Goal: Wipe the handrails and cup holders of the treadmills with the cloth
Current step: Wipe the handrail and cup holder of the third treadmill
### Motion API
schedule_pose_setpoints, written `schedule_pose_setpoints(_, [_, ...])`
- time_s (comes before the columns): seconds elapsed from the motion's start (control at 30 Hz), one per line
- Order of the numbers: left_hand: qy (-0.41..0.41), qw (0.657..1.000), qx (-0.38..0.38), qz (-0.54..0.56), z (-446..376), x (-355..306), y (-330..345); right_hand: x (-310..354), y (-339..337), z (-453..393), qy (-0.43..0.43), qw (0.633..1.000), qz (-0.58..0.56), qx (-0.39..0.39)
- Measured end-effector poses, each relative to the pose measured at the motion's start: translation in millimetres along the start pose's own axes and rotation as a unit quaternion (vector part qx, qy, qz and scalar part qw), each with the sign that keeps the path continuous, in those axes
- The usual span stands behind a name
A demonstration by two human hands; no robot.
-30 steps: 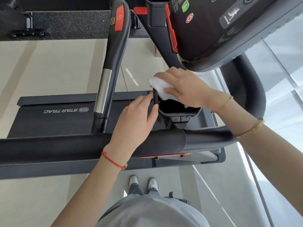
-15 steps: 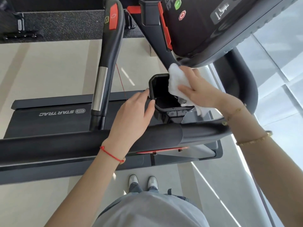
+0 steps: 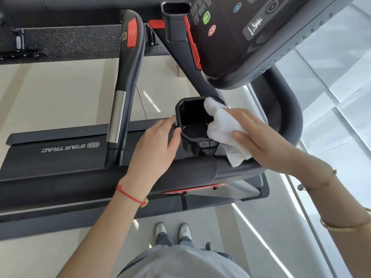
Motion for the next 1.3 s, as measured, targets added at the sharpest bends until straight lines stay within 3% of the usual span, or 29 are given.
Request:
schedule_pose_setpoints(0.17, [-0.010,1.000,-0.018,0.019,2.2,3.0,0.3,18.7,34.4,-29.0,-0.047,0.985,0.121,0.111])
schedule_pose_setpoints(0.43, [-0.015,0.999,-0.024,0.026,3.0,5.3,2.0,6.7,19.9,-17.6,-0.048,0.984,0.154,0.076])
schedule_pose_setpoints(0.67, [-0.020,1.000,-0.006,0.005,2.6,2.7,4.0,14.9,32.3,-42.5,-0.058,0.983,0.149,0.094])
schedule_pose_setpoints(0.83, [-0.019,1.000,-0.009,0.014,3.4,2.7,3.4,11.8,33.5,-32.1,-0.075,0.988,0.123,0.063])
schedule_pose_setpoints(0.97, [-0.017,1.000,-0.015,0.001,3.9,3.3,3.0,-1.3,12.4,-12.3,-0.069,0.996,0.017,0.048])
schedule_pose_setpoints(1.1, [-0.014,1.000,-0.015,-0.023,2.2,1.2,2.9,-2.4,-8.4,-23.6,-0.088,0.991,-0.032,-0.099])
schedule_pose_setpoints(1.17, [-0.010,0.999,-0.011,-0.030,-0.2,-0.8,2.9,0.6,-10.4,-45.4,-0.102,0.987,-0.001,-0.127])
schedule_pose_setpoints(1.3, [-0.019,0.999,-0.013,-0.037,-4.6,-6.0,6.5,-4.1,15.6,-100.9,-0.094,0.983,0.156,-0.007])
Point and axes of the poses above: each hand's wrist, its own z-axis away from the middle knuckle, its own y-axis out of the palm, x = y × z, the point moved 4 cm from there along -z, towards the middle knuckle, and after that the axes turned 12 degrees about -z, right-handed, at the moved point
